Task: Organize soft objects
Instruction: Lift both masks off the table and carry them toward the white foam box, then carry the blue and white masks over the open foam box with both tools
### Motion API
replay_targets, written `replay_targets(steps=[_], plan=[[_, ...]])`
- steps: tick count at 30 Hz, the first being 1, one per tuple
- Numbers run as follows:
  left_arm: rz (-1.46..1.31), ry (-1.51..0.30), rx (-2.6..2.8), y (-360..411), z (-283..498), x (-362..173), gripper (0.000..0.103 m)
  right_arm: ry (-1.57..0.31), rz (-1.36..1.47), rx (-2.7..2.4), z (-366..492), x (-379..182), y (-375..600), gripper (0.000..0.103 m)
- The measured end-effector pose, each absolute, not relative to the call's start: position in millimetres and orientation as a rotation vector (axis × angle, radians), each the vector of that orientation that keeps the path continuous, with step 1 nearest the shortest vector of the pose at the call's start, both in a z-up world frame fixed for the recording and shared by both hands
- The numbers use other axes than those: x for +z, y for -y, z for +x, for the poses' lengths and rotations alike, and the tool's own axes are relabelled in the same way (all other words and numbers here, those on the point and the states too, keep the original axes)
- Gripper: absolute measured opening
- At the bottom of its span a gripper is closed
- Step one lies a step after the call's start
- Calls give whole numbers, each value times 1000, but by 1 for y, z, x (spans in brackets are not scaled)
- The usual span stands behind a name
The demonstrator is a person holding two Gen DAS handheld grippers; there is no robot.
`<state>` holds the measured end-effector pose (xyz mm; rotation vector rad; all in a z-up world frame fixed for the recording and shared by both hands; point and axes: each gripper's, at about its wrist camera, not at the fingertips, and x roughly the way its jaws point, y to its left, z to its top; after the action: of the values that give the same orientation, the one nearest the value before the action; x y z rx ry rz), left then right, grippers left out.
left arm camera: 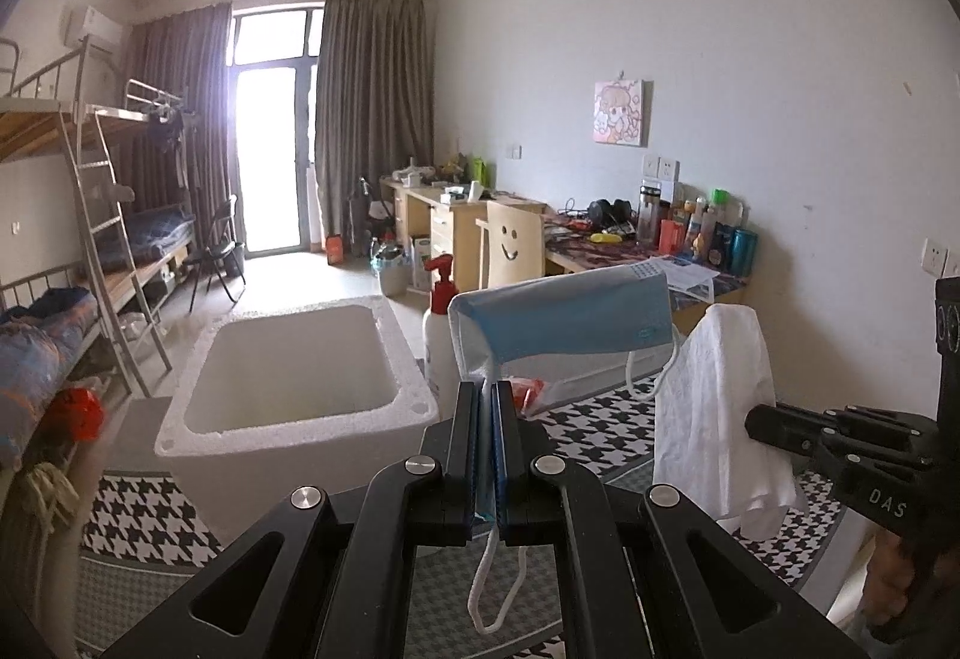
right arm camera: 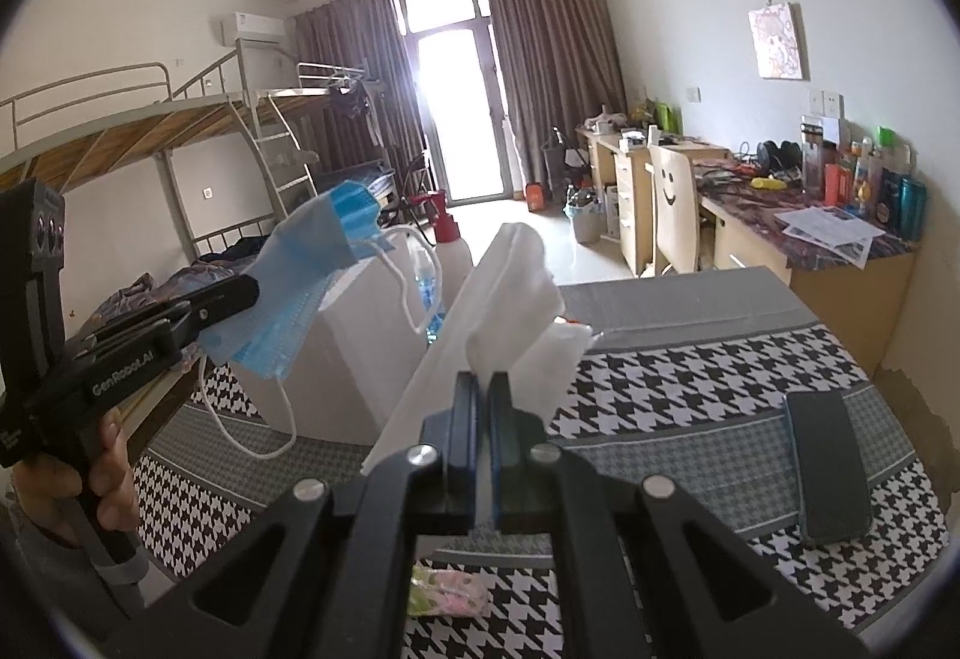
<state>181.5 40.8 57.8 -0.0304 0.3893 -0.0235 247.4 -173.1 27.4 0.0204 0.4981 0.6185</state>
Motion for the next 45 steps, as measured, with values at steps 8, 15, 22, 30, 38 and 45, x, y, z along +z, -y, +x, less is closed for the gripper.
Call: replay_targets(steps=[8, 15, 22, 30, 38, 45], plan=[[-28, -379, -15, -43, 188, 66, 4, -481, 19, 627, 252, 36, 169, 6], [-21, -366, 1, -46, 193, 75, 4, -456, 11, 636, 257, 46, 164, 6], [-20, -350, 10, -48, 196, 84, 4, -435, -7, 643, 260, 55, 157, 6], [-18, -339, 32, -53, 203, 96, 4, -417, -18, 650, 266, 65, 153, 6], [-26, -329, 61, -64, 209, 105, 4, -395, -32, 655, 270, 76, 147, 6], [-31, -306, 85, -74, 211, 115, 4, -377, -47, 666, 274, 85, 140, 6]])
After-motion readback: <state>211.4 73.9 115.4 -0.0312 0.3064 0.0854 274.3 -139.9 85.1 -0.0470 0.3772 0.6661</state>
